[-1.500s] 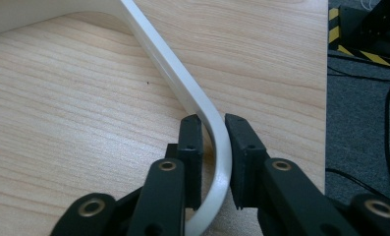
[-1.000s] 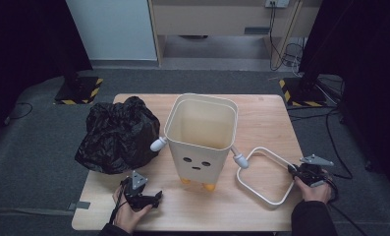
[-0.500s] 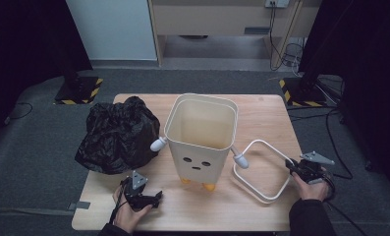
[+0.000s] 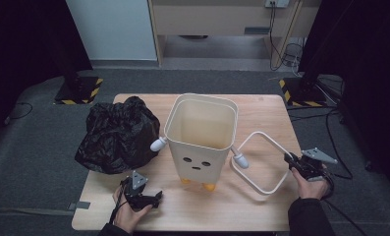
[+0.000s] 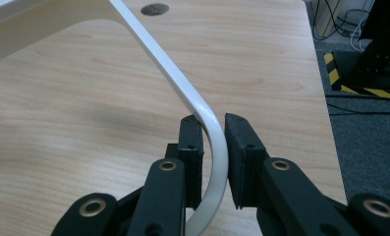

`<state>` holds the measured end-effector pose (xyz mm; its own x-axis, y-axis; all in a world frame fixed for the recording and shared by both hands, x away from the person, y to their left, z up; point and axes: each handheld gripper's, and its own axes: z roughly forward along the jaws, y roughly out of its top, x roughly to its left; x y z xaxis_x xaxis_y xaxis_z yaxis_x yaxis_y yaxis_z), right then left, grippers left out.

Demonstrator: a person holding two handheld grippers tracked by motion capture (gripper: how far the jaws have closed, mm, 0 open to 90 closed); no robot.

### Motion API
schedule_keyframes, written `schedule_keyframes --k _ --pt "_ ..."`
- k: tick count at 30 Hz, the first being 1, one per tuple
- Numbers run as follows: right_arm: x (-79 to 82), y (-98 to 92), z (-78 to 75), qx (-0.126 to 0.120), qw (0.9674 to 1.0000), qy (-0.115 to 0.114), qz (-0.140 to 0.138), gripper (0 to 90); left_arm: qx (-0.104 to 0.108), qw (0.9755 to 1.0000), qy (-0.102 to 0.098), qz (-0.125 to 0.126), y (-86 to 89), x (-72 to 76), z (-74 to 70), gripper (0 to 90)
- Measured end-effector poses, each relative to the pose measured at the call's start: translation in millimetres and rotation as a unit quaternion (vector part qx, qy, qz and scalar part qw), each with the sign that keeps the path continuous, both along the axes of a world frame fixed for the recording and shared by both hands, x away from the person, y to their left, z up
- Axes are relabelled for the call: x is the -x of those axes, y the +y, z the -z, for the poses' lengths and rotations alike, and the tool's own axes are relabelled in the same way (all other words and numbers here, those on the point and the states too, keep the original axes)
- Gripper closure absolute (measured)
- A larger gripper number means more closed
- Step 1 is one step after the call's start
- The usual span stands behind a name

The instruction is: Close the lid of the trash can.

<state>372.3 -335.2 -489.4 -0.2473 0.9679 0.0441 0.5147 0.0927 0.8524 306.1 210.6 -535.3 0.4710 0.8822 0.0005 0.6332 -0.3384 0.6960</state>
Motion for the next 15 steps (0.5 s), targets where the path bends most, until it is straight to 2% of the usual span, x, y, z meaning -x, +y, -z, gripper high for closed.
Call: schedule_keyframes --k 2,6,8,15 --pt "0.0 0.9 -2.3 -0.008 1.0000 -0.006 0.002 78.2 0.000 1.0000 0.000 0.000 0.0 0.0 0.0 0.0" --pt "0.4 0.7 -6.2 -0.004 0.9998 -0.016 0.005 78.2 0.000 1.0000 0.000 0.000 -0.1 -0.1 0.0 0.0" --pt "0.8 1.8 -8.4 -0.012 0.9996 -0.023 0.009 78.2 0.000 1.0000 0.000 0.001 0.0 -0.1 0.0 0.0" --pt "2.7 3.4 -18.0 -0.013 0.9988 -0.045 0.018 78.2 -0.001 1.0000 0.000 0.001 -0.1 -0.1 0.0 0.0"
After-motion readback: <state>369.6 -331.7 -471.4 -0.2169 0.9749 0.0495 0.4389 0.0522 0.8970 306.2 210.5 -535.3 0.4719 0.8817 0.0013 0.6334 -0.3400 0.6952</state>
